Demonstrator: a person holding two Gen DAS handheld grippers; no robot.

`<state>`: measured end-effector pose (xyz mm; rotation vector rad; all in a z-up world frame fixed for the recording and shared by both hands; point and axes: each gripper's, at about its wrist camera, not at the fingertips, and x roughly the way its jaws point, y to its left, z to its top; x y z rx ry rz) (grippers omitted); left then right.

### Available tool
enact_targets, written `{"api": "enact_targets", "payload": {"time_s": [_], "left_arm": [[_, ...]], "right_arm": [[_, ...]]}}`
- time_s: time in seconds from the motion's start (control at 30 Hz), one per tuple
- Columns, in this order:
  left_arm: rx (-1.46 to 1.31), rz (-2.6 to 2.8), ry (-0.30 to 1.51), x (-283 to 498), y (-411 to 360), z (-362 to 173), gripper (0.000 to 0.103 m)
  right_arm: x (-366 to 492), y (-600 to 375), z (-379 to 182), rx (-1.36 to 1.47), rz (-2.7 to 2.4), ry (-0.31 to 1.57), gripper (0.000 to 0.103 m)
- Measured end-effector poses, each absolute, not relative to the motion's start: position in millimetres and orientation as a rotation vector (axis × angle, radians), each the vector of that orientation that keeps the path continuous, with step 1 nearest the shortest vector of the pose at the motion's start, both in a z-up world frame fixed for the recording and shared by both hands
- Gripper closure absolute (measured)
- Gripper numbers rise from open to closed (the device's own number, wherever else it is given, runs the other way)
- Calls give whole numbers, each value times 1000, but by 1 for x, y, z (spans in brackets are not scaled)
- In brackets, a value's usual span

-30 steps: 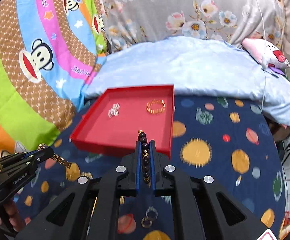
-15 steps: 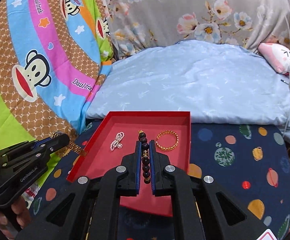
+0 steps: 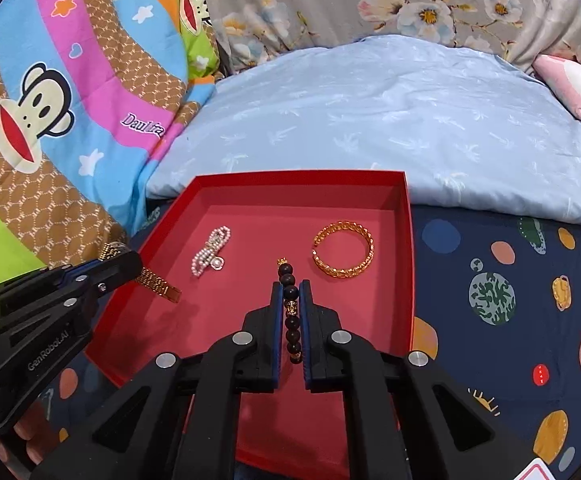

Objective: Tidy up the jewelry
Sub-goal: 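Carry the bead bracelet with the right gripper while the left gripper carries a gold chain into the tray, then withdraw both grippers from the tray toward the remaining jewelry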

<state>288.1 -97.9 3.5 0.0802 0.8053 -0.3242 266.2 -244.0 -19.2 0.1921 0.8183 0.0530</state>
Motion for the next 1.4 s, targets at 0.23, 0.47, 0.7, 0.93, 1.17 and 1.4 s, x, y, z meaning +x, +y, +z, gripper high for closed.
{"api": "enact_targets", "payload": {"time_s": [0.23, 0.47, 0.7, 0.93, 1.17, 1.4], "left_arm": [[88, -283, 816, 296, -99, -9, 95], [112, -234, 790, 294, -97, -7, 82], [114, -201, 776, 285, -89, -1, 78], [101, -190, 770, 261, -75, 9, 75], [77, -190, 796, 223, -51, 7, 69], [60, -160, 835, 182, -22, -6, 67]], "right_arm": [[271, -243, -26, 168, 27, 818, 96], [268, -243, -21, 151, 4, 798, 83], [245, -239, -4, 149, 8, 756, 72], [204, -231, 10, 164, 20, 734, 69], [154, -226, 3, 188, 16, 758, 67], [110, -219, -11, 218, 18, 797, 66]]}}
